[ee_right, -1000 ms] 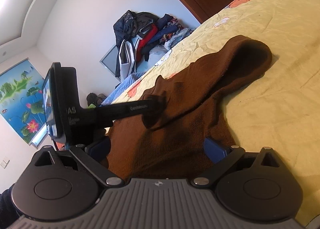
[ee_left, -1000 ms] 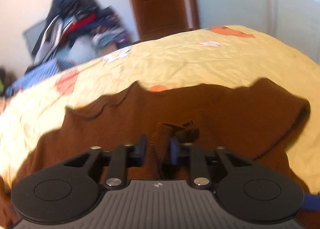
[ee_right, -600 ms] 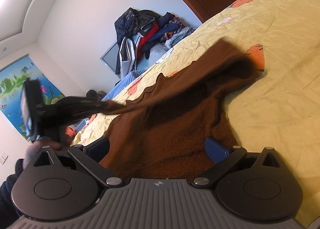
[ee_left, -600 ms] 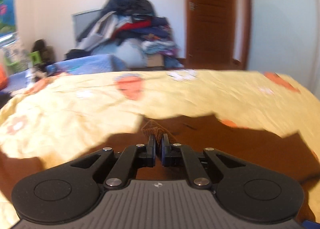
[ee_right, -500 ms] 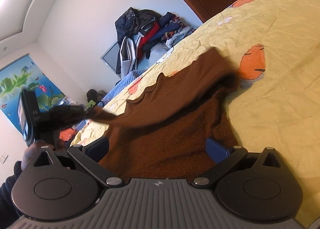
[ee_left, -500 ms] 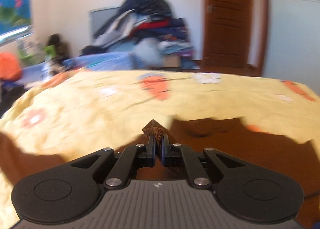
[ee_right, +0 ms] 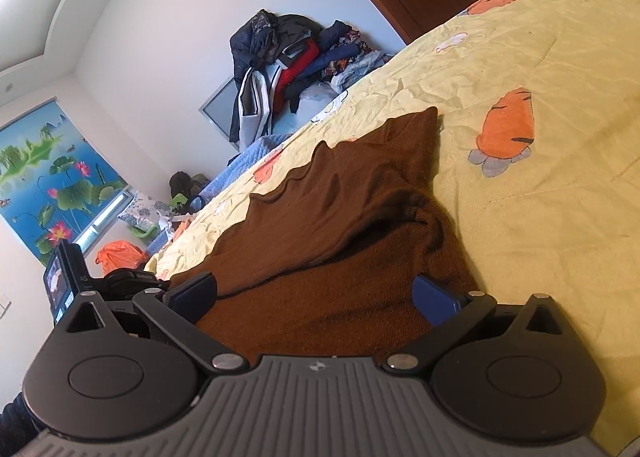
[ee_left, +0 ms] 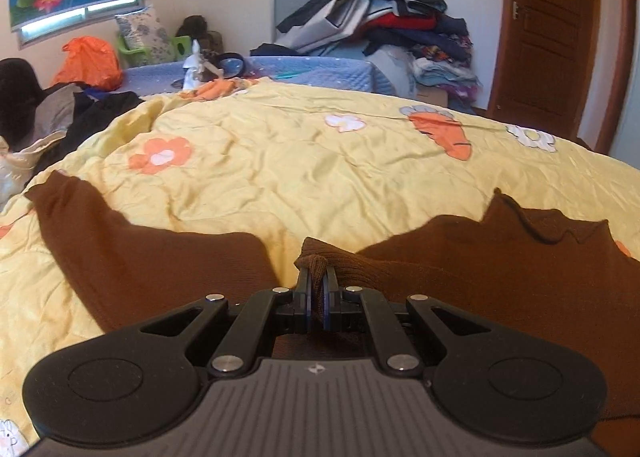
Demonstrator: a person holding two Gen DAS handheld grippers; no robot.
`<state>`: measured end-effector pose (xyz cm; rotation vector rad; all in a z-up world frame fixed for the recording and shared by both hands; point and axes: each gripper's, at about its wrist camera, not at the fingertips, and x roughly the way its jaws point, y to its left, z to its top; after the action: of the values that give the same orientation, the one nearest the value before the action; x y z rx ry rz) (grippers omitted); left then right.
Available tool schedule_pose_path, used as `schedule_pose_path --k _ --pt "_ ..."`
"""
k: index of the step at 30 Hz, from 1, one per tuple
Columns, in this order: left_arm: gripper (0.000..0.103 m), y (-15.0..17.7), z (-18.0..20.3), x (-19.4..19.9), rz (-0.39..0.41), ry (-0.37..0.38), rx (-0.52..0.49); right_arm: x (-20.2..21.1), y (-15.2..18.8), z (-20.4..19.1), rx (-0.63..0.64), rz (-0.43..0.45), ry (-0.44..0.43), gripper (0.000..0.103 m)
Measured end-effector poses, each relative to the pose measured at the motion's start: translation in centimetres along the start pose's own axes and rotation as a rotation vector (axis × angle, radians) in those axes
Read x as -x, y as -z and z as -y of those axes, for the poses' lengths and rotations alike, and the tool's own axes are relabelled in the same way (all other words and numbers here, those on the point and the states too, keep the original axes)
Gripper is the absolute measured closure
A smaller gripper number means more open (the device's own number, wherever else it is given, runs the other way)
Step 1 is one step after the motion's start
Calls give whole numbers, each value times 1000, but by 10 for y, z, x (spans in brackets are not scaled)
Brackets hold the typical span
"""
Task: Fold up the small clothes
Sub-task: 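Grasp the other sleeve with the left gripper, fold it over the body, release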
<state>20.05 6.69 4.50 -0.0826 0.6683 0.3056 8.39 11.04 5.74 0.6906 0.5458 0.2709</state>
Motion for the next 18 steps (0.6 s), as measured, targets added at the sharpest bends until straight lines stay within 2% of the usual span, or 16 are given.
schedule_pose_path --k 2,3,4,5,7,9,10,11,13,14,16,17,18 --pt "99 4 -4 0 -5 -5 -16 -19 -28 10 3 1 -2 0" --pt "99 7 -6 -2 -14 -6 -29 -23 -30 1 4 0 -2 0" --pt "99 10 -6 -3 -19 -14 -41 -11 -30 8 5 -1 -4 0" --pt "99 14 -8 -4 -21 -20 -51 -30 -29 -14 6 -2 -4 0" --pt "99 19 -11 -6 -33 -21 -48 -23 -9 -15 7 -3 -5 0" --pt "99 23 -11 -10 -52 -27 -61 -31 -37 -19 10 -2 -6 0" --pt "99 24 -9 -11 -53 -30 -77 -31 -55 -8 13 -2 -7 0" --pt "99 24 -7 -9 -51 -31 -92 -44 -63 -28 13 -4 -6 0" --pt "96 18 -9 5 -40 -22 -87 -8 -41 32 -2 -20 9 0" --pt "96 14 -11 19 -6 -21 -75 -14 -42 21 -4 -36 20 0" --pt "90 10 -13 49 105 -4 -56 -36 -64 -10 44 -20 2 0" --pt "81 9 -10 61 164 11 -51 -57 -83 -37 90 1 7 0" --pt "58 9 -3 69 204 42 -59 -44 -93 -20 130 14 21 0"
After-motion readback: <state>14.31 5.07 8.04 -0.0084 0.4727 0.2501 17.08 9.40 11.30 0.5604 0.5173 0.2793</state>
